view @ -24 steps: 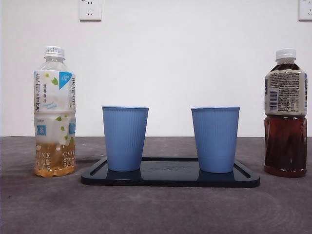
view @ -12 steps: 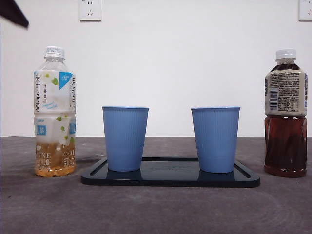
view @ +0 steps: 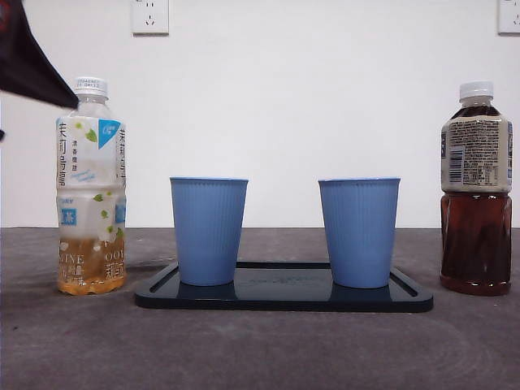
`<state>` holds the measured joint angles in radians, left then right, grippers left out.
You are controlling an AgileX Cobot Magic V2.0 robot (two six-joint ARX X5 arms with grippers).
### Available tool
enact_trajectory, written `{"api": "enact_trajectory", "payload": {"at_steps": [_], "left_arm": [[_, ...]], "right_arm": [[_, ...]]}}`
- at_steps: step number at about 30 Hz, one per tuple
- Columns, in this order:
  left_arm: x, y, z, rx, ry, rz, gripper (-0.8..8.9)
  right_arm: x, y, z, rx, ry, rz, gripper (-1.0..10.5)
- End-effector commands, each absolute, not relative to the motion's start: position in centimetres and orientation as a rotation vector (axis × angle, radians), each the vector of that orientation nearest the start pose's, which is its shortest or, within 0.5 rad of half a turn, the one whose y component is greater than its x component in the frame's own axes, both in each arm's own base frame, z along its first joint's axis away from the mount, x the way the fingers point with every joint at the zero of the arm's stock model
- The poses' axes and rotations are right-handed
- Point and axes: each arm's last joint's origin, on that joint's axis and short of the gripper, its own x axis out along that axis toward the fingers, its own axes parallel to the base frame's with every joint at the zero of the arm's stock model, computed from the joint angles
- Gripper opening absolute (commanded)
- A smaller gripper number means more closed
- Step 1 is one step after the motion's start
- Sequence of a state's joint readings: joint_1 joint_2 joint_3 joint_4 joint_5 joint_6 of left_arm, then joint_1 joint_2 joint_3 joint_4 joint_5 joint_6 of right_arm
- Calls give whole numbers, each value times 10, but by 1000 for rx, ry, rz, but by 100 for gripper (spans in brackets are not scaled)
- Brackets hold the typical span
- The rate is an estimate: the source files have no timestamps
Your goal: Pour the drink into the cup
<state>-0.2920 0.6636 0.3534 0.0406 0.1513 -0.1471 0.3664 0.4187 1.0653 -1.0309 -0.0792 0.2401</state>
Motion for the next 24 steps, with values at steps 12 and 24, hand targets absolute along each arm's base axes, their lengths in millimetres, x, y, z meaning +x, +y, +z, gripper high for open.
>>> {"api": "enact_trajectory", "payload": {"at_steps": [12, 24], "left_arm": [[196, -64, 201, -102, 265, -424, 593], [220, -71, 181, -77, 226, -430, 588]], "right_arm": [[24, 12, 374, 187, 420, 400, 455], [24, 12, 374, 186, 419, 397, 455]]}}
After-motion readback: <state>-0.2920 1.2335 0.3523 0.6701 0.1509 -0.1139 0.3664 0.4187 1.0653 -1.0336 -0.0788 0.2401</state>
